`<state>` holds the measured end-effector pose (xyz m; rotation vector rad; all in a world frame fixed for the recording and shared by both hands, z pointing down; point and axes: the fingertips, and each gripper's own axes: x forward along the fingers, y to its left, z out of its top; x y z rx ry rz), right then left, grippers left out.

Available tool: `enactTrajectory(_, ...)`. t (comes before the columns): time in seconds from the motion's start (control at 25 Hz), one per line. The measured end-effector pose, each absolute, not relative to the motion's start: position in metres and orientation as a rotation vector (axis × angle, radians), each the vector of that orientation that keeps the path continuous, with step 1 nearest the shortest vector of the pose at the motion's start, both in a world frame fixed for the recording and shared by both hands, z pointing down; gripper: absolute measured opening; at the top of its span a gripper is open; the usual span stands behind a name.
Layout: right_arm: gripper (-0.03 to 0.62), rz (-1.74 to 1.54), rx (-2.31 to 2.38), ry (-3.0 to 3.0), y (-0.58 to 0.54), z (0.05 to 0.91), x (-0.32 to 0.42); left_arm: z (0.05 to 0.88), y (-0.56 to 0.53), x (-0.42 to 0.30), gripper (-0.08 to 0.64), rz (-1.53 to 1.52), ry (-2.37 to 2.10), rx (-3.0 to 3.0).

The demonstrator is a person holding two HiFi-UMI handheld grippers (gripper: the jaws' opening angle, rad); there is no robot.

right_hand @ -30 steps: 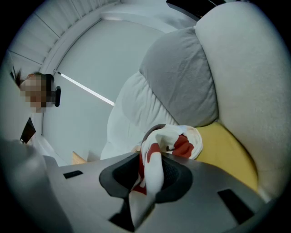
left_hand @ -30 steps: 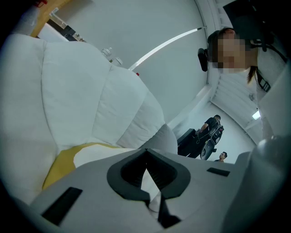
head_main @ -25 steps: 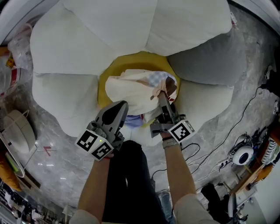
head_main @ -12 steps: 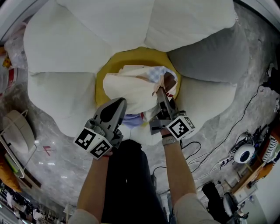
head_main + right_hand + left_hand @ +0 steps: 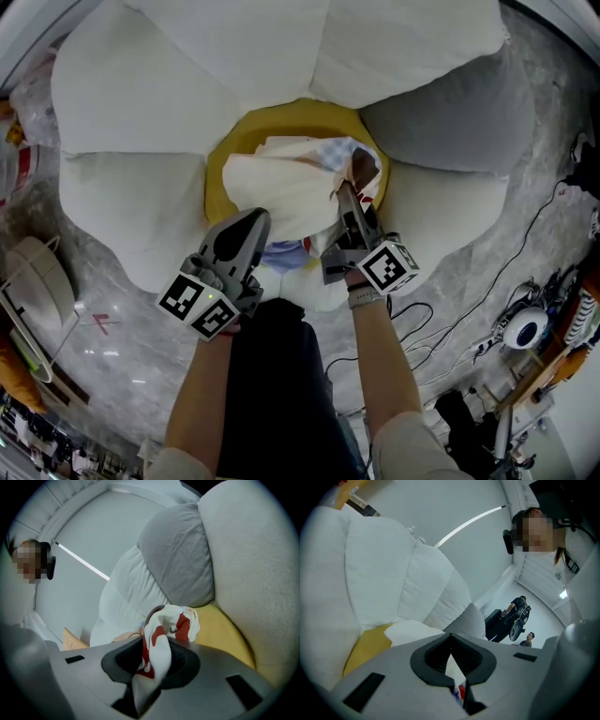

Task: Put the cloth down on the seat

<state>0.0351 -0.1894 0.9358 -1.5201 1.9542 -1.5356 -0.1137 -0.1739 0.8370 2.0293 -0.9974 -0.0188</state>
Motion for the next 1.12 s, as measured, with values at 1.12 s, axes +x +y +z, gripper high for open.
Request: enactTrajectory(1.12, 0.196, -1.564, -1.655, 1.684, -0.154, 0.905, 0.085, 0.804, -0.158, -0.110, 0.014, 0.007, -0.964, 2.002)
